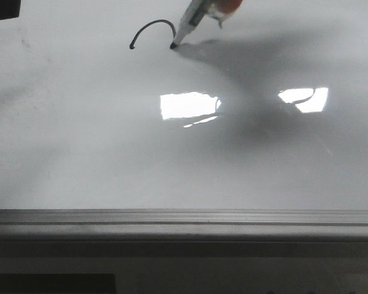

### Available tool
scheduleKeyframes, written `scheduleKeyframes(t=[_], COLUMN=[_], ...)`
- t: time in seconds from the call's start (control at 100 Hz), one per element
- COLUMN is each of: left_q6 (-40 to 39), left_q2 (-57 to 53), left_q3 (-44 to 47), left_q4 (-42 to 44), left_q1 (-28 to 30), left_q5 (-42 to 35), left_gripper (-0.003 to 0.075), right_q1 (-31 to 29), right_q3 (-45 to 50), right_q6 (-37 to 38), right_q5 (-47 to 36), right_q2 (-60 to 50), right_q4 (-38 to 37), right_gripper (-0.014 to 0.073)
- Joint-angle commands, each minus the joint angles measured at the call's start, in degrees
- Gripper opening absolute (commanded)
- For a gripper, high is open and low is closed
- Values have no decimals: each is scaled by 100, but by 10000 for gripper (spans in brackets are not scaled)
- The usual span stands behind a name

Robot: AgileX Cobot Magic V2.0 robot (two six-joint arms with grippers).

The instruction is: Write number 3 on whiteboard

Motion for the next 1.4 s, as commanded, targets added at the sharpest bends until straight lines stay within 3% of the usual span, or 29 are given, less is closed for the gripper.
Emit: scheduleKeyframes(t=[0.0, 0.16, 0.49, 0.79, 0.99, 1.15, 1.39], left_q6=[-73, -73, -73, -73, -73, -73, -84], left_q2=[-18, -18, -18, -18, -18, 219, 989], left_q3=[-188, -188, -188, -126, -126, -126, -126], left_q4=[-64, -64, -64, -64, -64, 128, 0], left_q1=[14, 14, 14, 14, 14, -391, -991], left_q5=[-447, -447, -435, -410, -396, 28, -388], left_gripper=[403, 403, 402, 400, 400, 400, 400], right_q1=[198, 190, 17, 700, 752, 970, 1459], right_q3=[-16, -16, 50, 278, 15, -38, -96], right_q6=[1, 1, 183, 183, 183, 183, 183], right_q5=[-305, -267, 645, -913, -408, -340, -367], right_q2=[100, 161, -127, 587, 556, 415, 415], right_q4=[-60, -60, -2, 206, 280, 307, 307], right_gripper=[-64, -64, -64, -64, -64, -64, -64])
